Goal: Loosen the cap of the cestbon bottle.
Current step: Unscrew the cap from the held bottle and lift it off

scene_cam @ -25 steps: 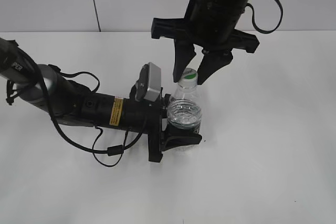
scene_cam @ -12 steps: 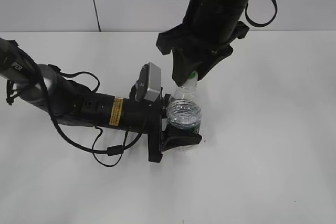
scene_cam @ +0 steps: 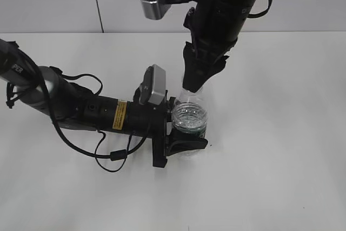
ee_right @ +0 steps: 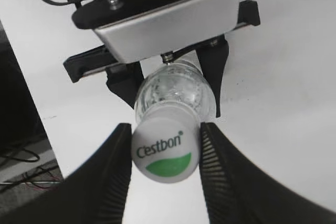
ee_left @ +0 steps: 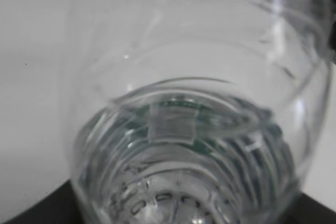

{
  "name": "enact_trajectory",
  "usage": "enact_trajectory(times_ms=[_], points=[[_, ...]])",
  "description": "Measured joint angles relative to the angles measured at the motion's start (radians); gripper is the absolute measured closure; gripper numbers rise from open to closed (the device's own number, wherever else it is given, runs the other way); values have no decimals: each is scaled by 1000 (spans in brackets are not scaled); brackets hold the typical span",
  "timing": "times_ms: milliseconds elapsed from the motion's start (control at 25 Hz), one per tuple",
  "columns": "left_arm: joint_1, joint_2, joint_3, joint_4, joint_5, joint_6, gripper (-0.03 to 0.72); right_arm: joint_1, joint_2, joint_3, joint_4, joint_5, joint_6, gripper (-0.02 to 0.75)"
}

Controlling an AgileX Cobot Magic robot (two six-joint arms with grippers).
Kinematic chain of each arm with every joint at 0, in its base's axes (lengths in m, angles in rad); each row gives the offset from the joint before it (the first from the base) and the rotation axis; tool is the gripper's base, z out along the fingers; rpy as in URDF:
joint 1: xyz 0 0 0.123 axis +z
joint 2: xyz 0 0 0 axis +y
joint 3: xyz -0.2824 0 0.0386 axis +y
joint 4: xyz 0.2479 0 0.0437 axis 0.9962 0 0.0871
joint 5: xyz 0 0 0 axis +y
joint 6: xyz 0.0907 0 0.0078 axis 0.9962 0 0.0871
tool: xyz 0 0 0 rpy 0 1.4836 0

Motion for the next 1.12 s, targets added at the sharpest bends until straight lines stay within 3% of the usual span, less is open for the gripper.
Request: enact_trajectory(times_ms=[560,1120], points=[[0,0,0,4,0,-1,286,0,0,-2,0,-2,-422,435],[0,0,0,19,-14,-2,286,0,-63,2,2,2,-456,445]])
